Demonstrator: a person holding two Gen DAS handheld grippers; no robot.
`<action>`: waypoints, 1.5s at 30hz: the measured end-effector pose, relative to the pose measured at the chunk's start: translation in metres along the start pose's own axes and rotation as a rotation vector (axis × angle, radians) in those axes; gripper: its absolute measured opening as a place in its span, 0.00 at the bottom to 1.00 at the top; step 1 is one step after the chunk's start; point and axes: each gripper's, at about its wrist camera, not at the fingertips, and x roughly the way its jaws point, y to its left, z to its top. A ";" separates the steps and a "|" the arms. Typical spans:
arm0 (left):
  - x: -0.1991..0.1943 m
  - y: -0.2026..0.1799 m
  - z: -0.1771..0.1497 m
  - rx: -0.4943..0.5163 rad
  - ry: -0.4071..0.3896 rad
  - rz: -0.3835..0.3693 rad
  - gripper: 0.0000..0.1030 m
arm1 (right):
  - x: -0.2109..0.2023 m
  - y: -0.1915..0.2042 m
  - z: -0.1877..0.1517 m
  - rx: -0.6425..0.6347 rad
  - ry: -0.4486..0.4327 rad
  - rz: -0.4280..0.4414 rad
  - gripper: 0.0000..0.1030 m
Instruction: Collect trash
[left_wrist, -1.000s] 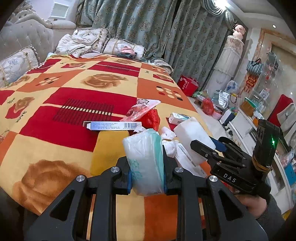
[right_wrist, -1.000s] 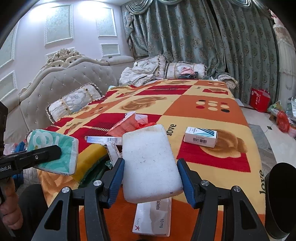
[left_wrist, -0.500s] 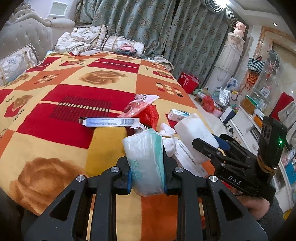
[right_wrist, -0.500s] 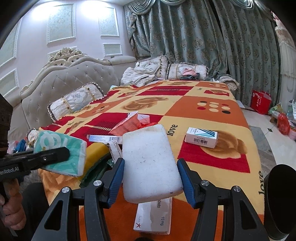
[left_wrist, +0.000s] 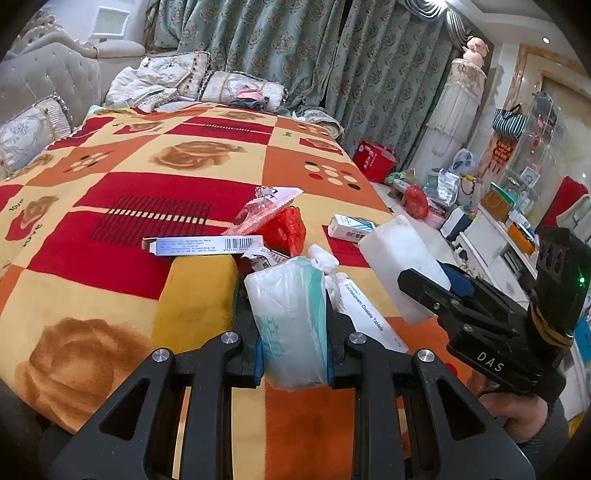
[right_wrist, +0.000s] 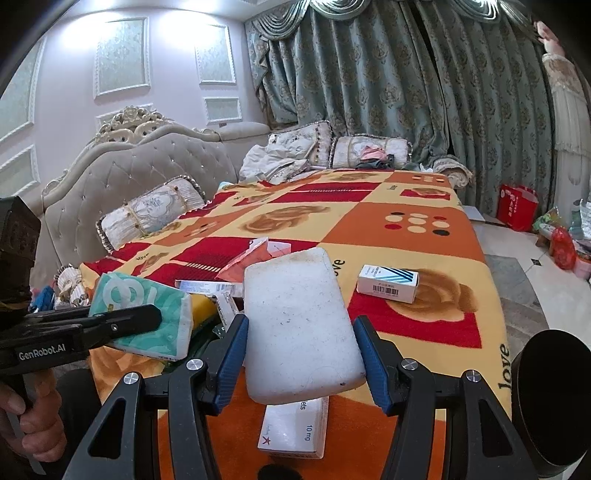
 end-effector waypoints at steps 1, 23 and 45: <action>0.001 -0.001 0.000 0.001 0.001 0.000 0.20 | 0.000 0.000 0.000 0.001 -0.001 0.001 0.54; 0.005 -0.003 -0.004 -0.001 0.004 -0.001 0.20 | 0.001 0.002 0.002 -0.008 0.004 0.002 0.54; 0.005 -0.009 -0.010 0.007 0.006 -0.010 0.20 | 0.001 0.002 -0.001 -0.011 0.005 0.003 0.54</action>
